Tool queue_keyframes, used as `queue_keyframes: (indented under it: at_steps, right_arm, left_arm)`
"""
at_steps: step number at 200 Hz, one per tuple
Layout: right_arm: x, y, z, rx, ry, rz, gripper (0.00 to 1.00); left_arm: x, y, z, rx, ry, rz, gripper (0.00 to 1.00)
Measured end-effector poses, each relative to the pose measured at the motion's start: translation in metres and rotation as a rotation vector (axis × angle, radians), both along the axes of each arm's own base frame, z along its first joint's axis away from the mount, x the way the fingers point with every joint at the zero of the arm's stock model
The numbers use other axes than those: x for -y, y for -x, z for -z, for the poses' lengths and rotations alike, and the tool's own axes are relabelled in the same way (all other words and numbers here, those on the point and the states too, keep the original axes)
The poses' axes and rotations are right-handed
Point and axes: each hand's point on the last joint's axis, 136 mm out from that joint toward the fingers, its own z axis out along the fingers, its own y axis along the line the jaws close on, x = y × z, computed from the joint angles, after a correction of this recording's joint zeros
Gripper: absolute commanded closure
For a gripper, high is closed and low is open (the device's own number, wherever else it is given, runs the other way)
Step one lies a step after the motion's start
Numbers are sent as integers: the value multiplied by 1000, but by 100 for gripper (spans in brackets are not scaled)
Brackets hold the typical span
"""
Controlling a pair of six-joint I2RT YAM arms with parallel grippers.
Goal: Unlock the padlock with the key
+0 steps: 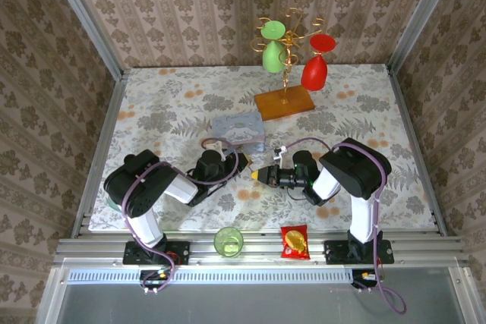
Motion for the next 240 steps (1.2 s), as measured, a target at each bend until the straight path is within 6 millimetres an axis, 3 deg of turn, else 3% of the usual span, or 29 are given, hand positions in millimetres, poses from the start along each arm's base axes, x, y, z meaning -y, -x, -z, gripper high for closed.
queue_keyframes:
  at_steps: [61, 240]
  right_arm:
    - [11, -9, 4, -17, 1, 29, 100]
    - [11, -8, 7, -28, -5, 15, 100]
  left_arm:
    - [-1, 2, 4, -13, 28, -8, 100]
    - [5, 2, 5, -24, 63, -12, 100]
